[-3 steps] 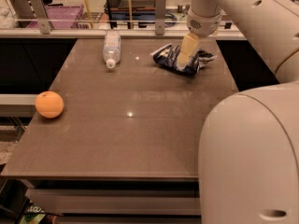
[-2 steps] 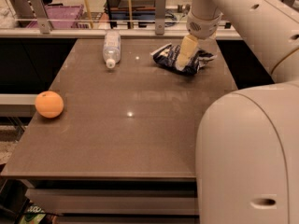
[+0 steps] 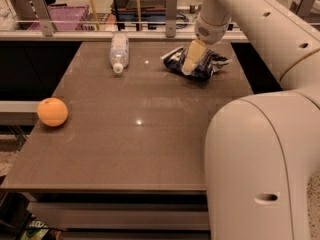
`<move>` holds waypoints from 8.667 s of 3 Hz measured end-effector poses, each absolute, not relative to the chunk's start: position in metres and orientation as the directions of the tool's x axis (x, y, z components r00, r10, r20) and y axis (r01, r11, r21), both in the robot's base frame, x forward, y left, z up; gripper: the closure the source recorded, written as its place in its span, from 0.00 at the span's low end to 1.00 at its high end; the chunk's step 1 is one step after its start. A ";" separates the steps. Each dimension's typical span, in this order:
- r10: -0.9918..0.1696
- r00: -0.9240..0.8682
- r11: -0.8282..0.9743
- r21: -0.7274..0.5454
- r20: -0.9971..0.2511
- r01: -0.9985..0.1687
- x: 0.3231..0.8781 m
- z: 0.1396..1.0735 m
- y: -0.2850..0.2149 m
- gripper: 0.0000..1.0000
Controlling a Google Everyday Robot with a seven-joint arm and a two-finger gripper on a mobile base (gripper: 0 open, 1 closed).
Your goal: Move blue chip bag near orange
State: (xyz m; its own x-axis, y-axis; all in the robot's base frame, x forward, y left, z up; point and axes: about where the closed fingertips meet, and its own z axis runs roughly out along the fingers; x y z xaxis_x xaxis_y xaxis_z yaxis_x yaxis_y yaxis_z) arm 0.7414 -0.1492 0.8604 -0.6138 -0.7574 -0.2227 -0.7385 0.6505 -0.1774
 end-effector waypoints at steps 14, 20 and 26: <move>-0.824 -0.508 0.554 -0.173 -0.250 -0.814 0.639 0.915 -0.052 1.00; -0.822 -0.321 0.458 -0.211 -0.471 -0.864 0.545 0.888 0.069 1.00; -0.712 -0.557 0.632 -0.044 -0.427 -0.774 0.520 0.839 0.118 0.59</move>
Offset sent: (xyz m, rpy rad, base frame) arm 0.0030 0.0014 -0.0158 0.0141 0.0293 0.0017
